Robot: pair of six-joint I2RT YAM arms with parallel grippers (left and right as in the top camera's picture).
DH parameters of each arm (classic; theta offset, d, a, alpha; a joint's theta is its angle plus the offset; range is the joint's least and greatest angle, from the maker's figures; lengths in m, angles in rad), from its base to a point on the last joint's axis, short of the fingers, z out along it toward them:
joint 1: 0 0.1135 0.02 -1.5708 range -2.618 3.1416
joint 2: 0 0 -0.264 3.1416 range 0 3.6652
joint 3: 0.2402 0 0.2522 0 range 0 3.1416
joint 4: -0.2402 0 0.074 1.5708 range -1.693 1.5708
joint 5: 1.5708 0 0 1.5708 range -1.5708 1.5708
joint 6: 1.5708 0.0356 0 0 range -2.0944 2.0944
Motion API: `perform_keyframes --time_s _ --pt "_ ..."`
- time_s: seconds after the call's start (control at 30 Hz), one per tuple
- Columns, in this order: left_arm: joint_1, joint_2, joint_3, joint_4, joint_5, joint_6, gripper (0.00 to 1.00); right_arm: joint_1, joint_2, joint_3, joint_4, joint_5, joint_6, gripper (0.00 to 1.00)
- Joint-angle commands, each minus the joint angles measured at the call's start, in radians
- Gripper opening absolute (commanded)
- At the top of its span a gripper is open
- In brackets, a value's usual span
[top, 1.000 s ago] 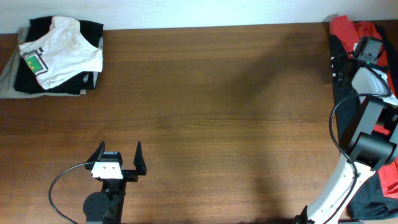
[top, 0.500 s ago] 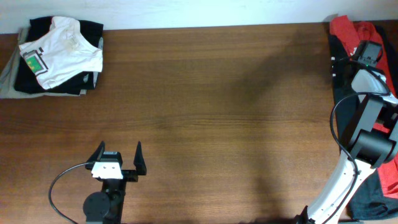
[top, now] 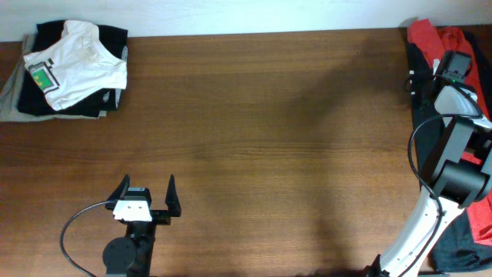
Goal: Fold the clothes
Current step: 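Reach the right gripper to the red shirt pile and grasp it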
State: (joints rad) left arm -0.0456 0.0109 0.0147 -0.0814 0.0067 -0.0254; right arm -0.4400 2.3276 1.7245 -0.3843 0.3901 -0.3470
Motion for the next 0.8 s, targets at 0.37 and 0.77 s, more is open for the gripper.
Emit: perform_keyframes --time_s 0.37,0.77 --pt "-0.005 -0.006 -0.006 -0.002 -0.003 0.012 0.99 0.0 0.053 0.017 -0.001 -0.023 -0.119 0.41" --pt "-0.005 -0.006 -0.006 -0.002 -0.003 0.012 0.99 0.0 0.054 0.017 -0.022 -0.061 -0.108 0.04"
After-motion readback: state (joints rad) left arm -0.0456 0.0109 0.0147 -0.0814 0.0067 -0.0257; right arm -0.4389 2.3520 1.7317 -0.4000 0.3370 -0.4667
